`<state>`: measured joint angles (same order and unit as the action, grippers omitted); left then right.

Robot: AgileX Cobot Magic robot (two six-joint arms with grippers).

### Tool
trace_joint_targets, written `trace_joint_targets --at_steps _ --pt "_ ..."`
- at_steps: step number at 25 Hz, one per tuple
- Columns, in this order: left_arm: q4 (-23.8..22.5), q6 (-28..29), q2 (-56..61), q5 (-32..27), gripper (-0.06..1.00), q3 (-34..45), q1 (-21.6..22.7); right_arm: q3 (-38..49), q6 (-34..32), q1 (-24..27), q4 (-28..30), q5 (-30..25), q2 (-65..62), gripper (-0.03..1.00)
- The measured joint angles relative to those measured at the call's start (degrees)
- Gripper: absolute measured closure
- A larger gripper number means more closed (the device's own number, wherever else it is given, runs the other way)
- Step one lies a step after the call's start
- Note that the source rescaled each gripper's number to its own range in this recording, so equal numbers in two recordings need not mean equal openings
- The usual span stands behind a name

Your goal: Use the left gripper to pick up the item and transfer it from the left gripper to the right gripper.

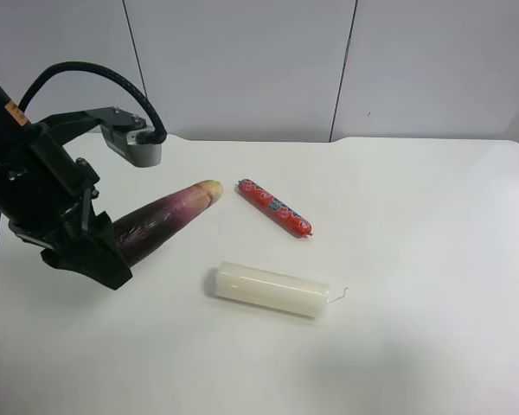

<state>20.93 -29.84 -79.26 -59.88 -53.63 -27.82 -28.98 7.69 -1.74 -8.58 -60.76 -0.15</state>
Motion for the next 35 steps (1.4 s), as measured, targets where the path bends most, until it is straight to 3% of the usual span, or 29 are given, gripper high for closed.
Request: trace_joint_targets --at_steps 9,13,18,25,35 --pt "0.63 -7.13 0.0 -5.0 0.94 0.0 -0.05 0.0 -0.51 0.0 -1.04 0.05 0.0 -0.03" --pt "0.51 -10.1 0.0 -5.06 0.94 0.0 -1.82 -0.92 2.24 0.0 -6.17 0.06 4.77 -0.03" --pt "0.51 -13.1 0.0 -4.78 0.94 0.0 -7.8 -4.77 10.67 -1.59 -15.2 1.05 17.72 -0.02" --pt "0.63 -13.65 0.0 -3.3 0.94 -0.05 -12.43 -7.85 25.62 -13.36 -23.56 4.77 33.48 -0.01" --pt "-0.23 -13.65 0.0 -2.81 0.94 -0.05 -12.57 -17.06 36.04 -35.31 -20.91 11.36 52.11 -0.01"
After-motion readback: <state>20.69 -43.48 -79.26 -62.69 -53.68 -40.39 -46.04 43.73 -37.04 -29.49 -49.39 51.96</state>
